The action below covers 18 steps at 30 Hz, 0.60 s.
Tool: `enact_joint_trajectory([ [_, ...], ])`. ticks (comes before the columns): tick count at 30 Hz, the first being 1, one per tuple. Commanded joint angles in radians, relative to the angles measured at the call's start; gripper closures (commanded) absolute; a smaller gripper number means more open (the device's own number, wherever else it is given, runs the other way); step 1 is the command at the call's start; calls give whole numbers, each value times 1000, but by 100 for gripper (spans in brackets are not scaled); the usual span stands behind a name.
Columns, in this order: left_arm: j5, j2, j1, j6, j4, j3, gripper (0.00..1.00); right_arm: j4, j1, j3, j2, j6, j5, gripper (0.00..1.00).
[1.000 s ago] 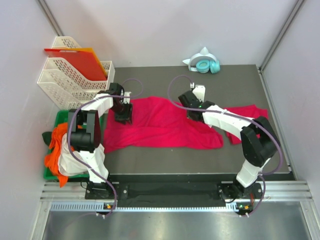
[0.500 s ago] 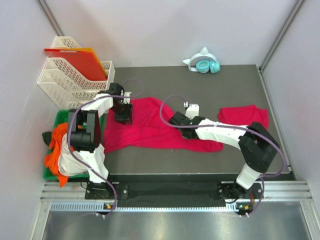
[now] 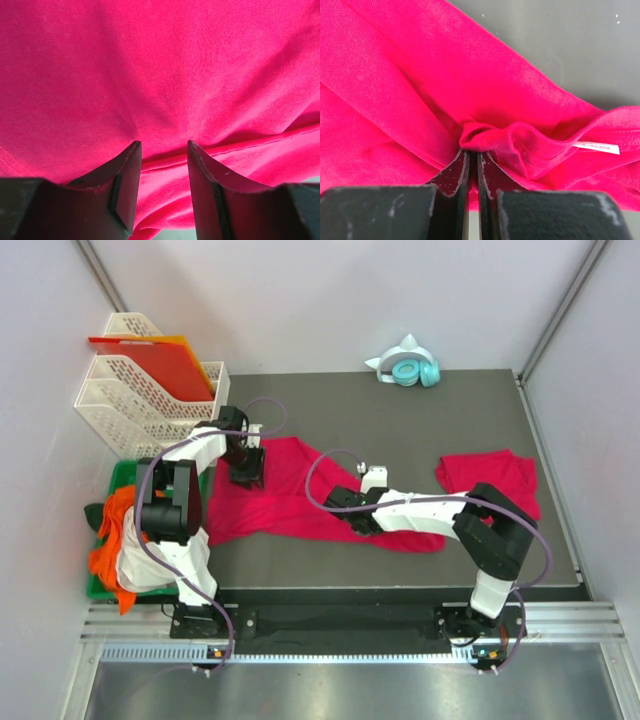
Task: Fold and stack the t-shirts
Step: Fold the flattened tshirt in 1/3 of the way
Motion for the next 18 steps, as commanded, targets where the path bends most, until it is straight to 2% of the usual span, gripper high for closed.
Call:
enact_joint_trajectory([
  [1, 16, 11, 2, 7, -9, 22, 54, -60, 35, 14, 62, 35, -118, 100],
  [3, 18, 11, 2, 8, -11, 24, 54, -86, 25, 37, 59, 29, -68, 98],
  [4, 19, 11, 2, 6, -11, 24, 54, -103, 19, 66, 48, 20, -46, 94],
  [5, 21, 11, 2, 7, -11, 24, 54, -103, 12, 84, 21, -9, -22, 82],
  [7, 24, 9, 2, 7, -11, 24, 54, -102, -33, 151, -13, -46, 33, 68],
  [8, 26, 9, 2, 8, -9, 22, 53, -94, -54, 179, -36, -101, 41, 57],
  [11, 30, 3, 2, 6, -8, 18, 53, -80, -142, 303, -32, -193, 37, 50],
  [18, 29, -2, 4, 9, -11, 16, 53, -60, -284, 497, 94, -341, -23, 51],
])
